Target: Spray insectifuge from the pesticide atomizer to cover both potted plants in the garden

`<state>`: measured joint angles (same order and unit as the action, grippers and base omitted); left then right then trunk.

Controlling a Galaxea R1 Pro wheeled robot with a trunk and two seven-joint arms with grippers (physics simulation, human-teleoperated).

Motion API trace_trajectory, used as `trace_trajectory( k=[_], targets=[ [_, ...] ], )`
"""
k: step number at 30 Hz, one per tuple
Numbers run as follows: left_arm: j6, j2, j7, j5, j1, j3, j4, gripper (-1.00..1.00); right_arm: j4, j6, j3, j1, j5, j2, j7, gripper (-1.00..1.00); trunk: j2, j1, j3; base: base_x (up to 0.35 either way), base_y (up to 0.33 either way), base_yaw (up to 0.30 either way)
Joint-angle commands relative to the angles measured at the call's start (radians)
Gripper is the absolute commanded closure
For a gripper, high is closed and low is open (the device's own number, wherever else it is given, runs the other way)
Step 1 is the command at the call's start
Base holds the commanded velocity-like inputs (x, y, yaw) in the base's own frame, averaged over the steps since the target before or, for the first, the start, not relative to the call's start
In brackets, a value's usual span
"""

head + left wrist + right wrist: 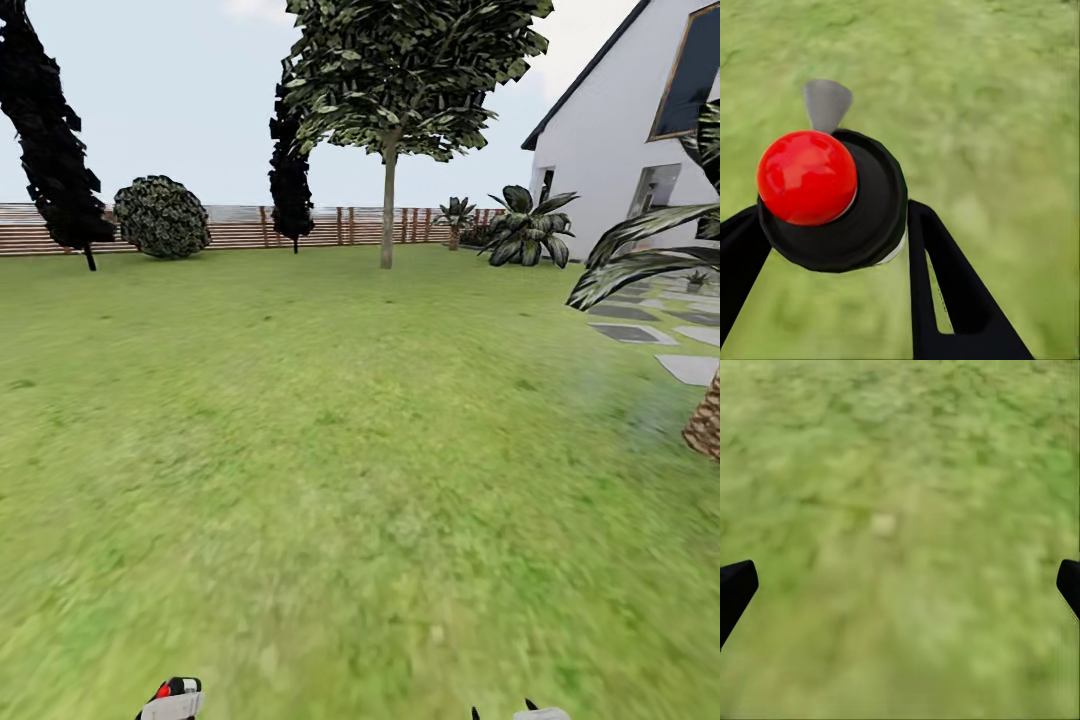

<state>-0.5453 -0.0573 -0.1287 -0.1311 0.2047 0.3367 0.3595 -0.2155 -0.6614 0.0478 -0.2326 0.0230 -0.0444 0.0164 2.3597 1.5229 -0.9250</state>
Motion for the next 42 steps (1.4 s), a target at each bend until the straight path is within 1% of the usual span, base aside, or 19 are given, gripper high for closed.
trace_trajectory(
  k=[1, 8, 42],
  targets=[
    [-0.004, 0.001, -0.005, -0.01, 0.001, 0.009, -0.001, 1.0, 0.001, -0.003, 0.004, -0.001, 0.0, 0.0, -0.001, -1.0, 0.0, 0.0, -0.001, 0.339, 0.01, -0.006],
    [-0.004, 0.001, -0.003, -0.014, 0.001, 0.008, -0.001, 1.0, 0.001, -0.003, 0.003, -0.001, 0.0, -0.002, -0.001, -1.0, 0.0, 0.0, -0.001, 0.339, 0.016, -0.002],
    [-0.002, 0.001, -0.003, -0.012, 0.001, 0.008, 0.0, 1.0, 0.002, -0.003, 0.003, -0.001, 0.0, -0.001, -0.001, -1.0, 0.0, 0.0, -0.001, 0.338, 0.013, 0.0]
  ],
)
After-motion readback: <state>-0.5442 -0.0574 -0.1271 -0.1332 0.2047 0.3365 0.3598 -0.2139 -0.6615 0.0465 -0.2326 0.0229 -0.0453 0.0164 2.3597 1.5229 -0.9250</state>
